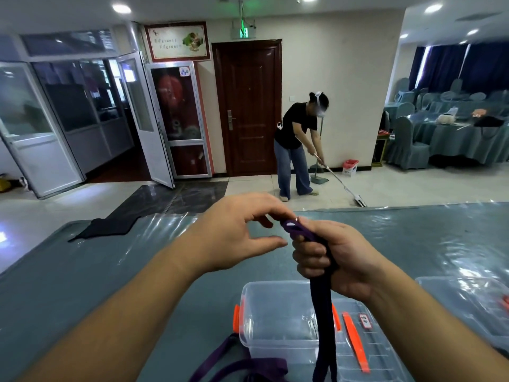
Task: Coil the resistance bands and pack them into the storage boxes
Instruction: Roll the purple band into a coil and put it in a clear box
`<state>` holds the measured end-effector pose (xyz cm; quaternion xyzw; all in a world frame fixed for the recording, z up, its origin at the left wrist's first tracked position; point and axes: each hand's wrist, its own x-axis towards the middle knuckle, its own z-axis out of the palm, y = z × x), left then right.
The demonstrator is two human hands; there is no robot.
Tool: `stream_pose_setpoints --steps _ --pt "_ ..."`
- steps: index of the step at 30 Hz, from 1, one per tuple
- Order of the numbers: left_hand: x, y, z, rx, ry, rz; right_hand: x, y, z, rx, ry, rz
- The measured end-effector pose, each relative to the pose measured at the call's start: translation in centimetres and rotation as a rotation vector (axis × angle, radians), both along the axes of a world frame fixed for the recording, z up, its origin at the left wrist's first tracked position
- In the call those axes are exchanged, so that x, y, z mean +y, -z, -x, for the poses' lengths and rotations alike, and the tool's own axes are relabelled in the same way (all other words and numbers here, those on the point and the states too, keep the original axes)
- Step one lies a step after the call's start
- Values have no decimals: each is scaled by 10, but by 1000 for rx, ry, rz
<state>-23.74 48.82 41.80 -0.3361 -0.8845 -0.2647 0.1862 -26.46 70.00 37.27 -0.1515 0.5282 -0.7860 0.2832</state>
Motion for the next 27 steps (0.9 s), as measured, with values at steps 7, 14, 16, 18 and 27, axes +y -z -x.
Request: stream_pose_setpoints --steps 7,14,16,18,27 --pt "-3 5 2 194 -34 -37 0 -4 -5 194 58 -91" --pt "-5 3 1 349 -76 -70 2 -12 -6 582 215 -302" --pt "-1 9 0 414 -115 -131 -1 -14 -9 541 233 -220" --pt "6 18 -1 480 -151 -230 -8 -15 -13 493 275 -109" --pt "2 29 1 330 -113 -202 -14 -15 -16 348 319 -26"
